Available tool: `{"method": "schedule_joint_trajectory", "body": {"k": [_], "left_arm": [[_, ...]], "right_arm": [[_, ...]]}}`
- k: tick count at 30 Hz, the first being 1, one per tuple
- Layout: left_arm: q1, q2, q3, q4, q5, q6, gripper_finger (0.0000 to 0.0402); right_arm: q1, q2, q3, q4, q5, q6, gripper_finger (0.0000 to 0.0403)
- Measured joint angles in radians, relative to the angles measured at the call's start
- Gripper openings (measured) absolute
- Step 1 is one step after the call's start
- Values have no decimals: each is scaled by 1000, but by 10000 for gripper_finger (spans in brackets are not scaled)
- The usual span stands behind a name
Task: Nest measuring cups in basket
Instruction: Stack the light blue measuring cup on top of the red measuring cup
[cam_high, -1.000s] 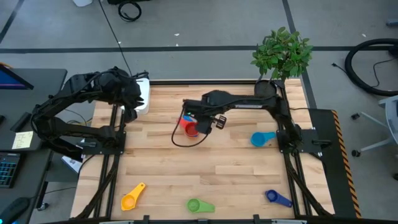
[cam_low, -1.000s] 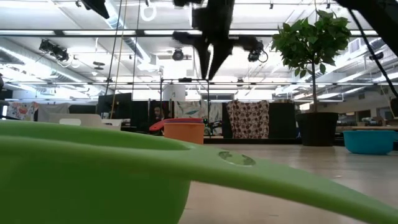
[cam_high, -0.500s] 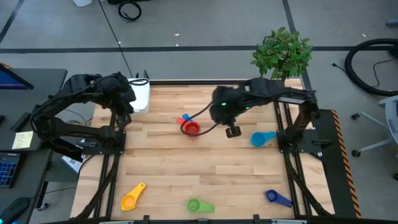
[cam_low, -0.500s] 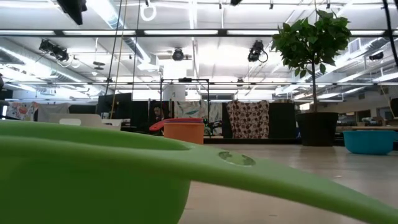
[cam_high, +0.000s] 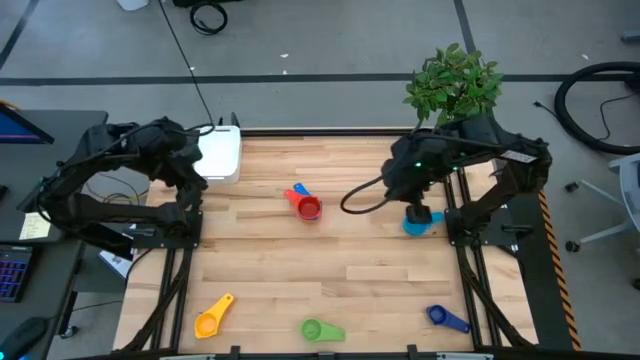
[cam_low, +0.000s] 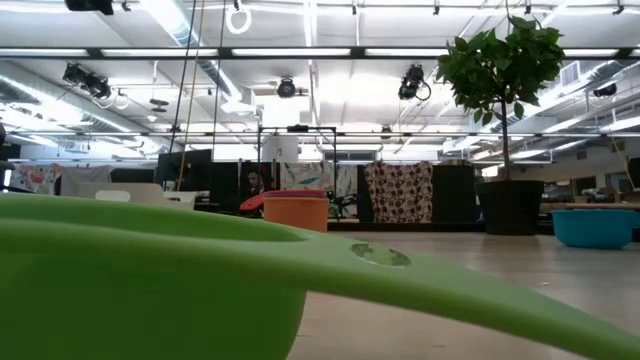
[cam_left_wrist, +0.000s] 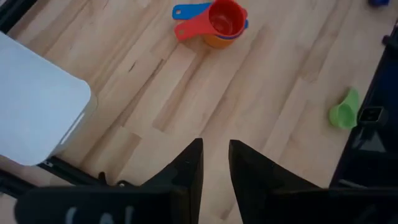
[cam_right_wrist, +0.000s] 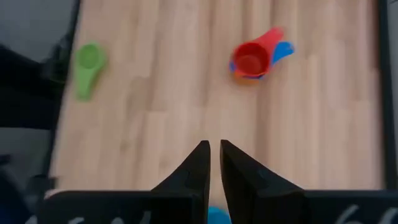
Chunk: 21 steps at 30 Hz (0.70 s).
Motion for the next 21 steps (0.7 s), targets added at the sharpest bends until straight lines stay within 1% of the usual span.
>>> {"method": "schedule_joint_trajectory", "body": {"k": [5,8,12,15,21], "left_arm": [[0,-40,0,0,0,-82,82],[0,-55,0,1,-1,-111,82],[0,-72,0,1,0,-109,82],[0,-83,0,0,4,-109,82],[0,-108,0,0,48,-110,82]], "right_arm": [[14,-34,-34,2,-102,138,41],[28,-52,-82,-2,-144,178,40],[57,-61,-146,-1,-156,228,40],[81,-63,-188,0,-177,236,40],[117,-62,-279,0,-158,234,34]]}}
